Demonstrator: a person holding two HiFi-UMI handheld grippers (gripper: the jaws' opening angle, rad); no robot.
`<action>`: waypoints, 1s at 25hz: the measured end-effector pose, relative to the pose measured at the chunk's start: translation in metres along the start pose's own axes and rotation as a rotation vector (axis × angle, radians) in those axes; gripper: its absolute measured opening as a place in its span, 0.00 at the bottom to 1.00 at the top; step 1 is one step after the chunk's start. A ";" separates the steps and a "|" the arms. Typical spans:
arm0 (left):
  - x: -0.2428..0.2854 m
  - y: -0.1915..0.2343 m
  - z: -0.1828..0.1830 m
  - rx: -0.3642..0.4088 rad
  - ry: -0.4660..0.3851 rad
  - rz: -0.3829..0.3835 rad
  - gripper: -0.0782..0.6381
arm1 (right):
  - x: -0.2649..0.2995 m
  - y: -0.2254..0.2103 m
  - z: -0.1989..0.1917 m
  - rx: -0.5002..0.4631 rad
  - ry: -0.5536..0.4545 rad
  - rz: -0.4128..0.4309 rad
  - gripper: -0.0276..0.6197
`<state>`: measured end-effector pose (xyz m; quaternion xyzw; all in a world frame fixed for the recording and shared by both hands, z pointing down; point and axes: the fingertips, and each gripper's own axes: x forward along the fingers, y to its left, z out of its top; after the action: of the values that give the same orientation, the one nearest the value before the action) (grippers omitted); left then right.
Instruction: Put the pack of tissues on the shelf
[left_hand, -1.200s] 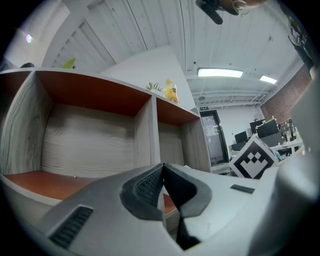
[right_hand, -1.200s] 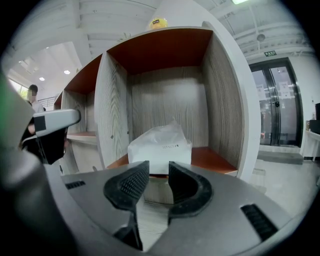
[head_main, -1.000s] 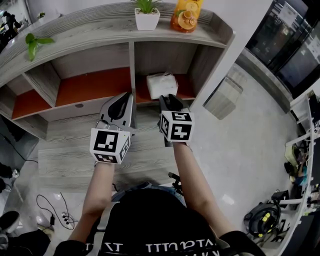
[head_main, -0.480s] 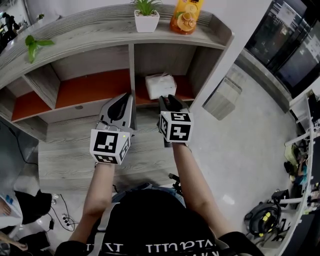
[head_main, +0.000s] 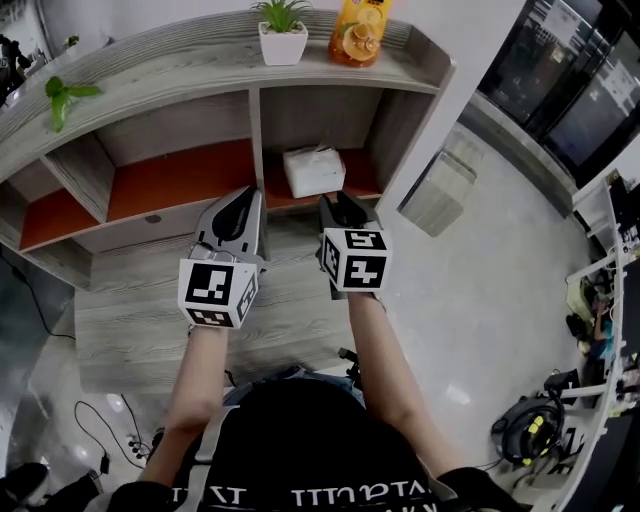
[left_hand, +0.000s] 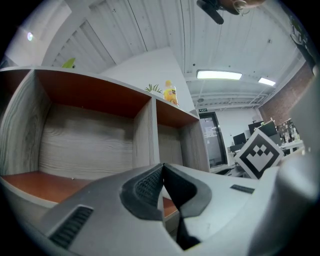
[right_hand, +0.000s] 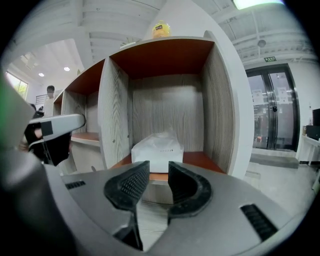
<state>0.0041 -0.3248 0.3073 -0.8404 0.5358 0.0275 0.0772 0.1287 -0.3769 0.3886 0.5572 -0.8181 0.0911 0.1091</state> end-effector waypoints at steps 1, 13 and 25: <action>0.000 0.000 0.000 0.000 0.000 -0.002 0.13 | -0.003 0.000 0.001 -0.002 -0.003 -0.002 0.23; 0.001 -0.008 0.012 0.004 -0.026 -0.038 0.13 | -0.037 -0.001 0.019 -0.023 -0.065 -0.017 0.17; -0.001 -0.012 0.019 0.003 -0.043 -0.054 0.13 | -0.073 -0.014 0.033 -0.038 -0.117 -0.067 0.08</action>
<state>0.0149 -0.3156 0.2896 -0.8537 0.5109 0.0428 0.0909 0.1649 -0.3259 0.3368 0.5863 -0.8057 0.0392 0.0744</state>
